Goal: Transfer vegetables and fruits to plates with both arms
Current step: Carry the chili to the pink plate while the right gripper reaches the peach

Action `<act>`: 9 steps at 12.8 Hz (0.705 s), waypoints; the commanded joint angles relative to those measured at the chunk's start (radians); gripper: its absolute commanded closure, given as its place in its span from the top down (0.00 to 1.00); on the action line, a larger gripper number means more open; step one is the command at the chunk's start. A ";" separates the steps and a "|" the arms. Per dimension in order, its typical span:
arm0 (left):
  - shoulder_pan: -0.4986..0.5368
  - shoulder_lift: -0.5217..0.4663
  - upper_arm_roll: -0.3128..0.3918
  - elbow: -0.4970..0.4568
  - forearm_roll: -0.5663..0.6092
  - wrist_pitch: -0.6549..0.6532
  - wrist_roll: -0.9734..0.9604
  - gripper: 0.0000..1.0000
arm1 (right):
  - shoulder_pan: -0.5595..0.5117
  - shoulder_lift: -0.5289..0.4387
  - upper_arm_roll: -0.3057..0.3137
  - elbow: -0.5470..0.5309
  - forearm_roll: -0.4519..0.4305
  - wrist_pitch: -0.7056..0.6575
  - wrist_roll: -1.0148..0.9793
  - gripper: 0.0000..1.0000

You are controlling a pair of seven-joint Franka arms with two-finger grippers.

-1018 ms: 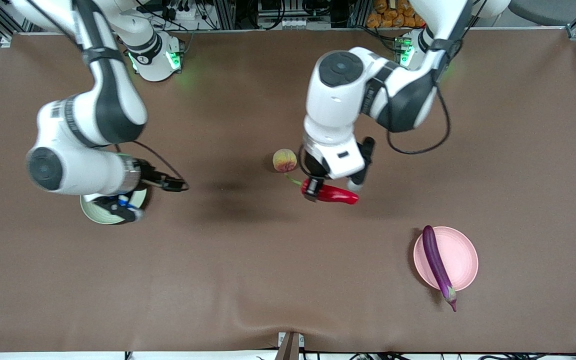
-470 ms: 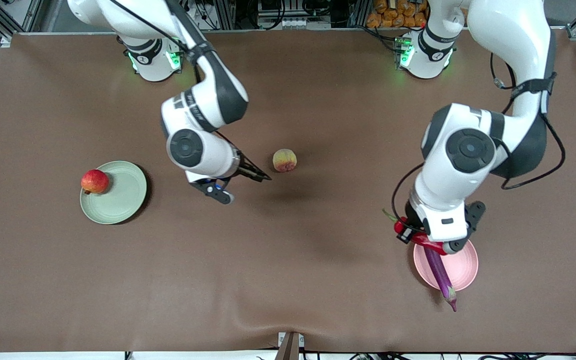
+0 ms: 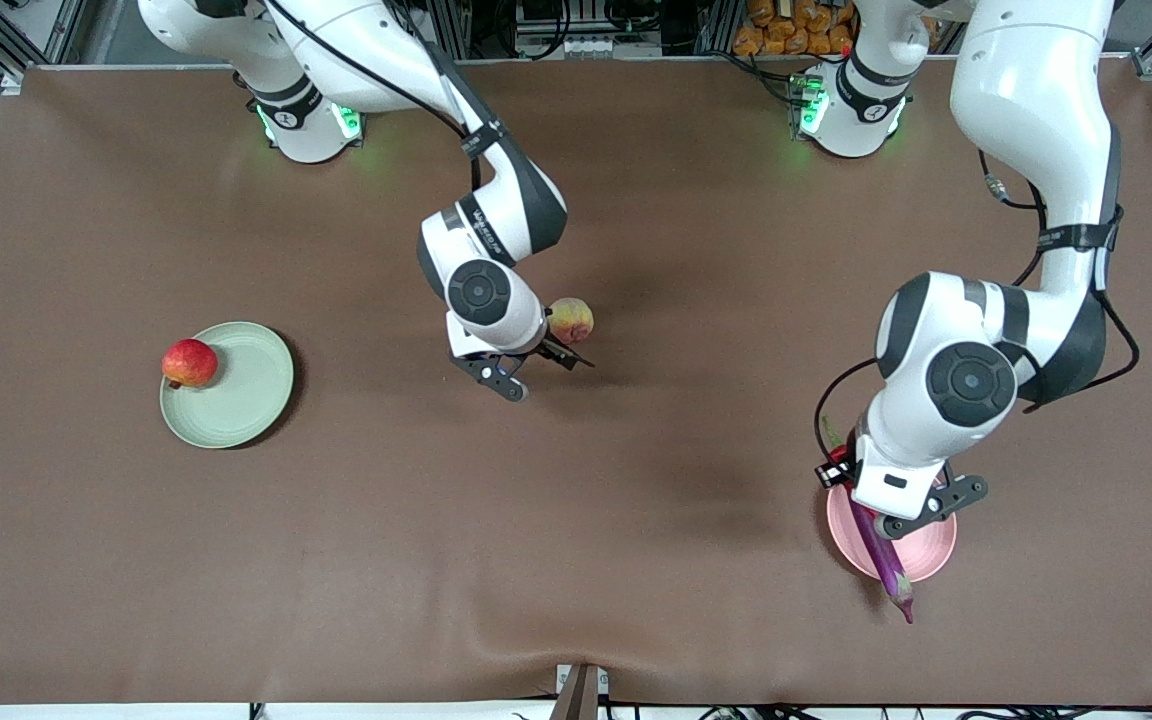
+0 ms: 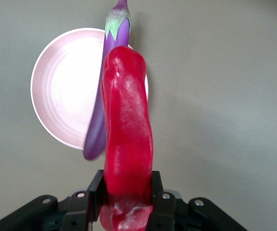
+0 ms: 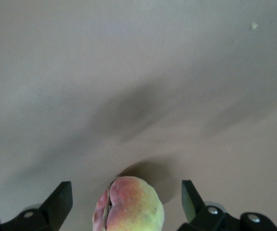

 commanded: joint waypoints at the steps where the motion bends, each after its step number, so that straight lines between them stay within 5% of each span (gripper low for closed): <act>1: 0.056 0.025 -0.002 0.007 0.077 -0.005 0.124 0.00 | 0.044 0.007 -0.015 0.007 0.016 0.007 0.069 1.00; 5: 0.122 0.098 -0.002 0.011 0.197 0.019 0.255 0.00 | 0.102 0.009 -0.015 -0.014 0.016 0.006 0.141 1.00; 9: 0.169 0.144 -0.003 0.016 0.194 0.102 0.322 0.00 | 0.118 0.036 -0.015 -0.020 0.016 0.020 0.149 1.00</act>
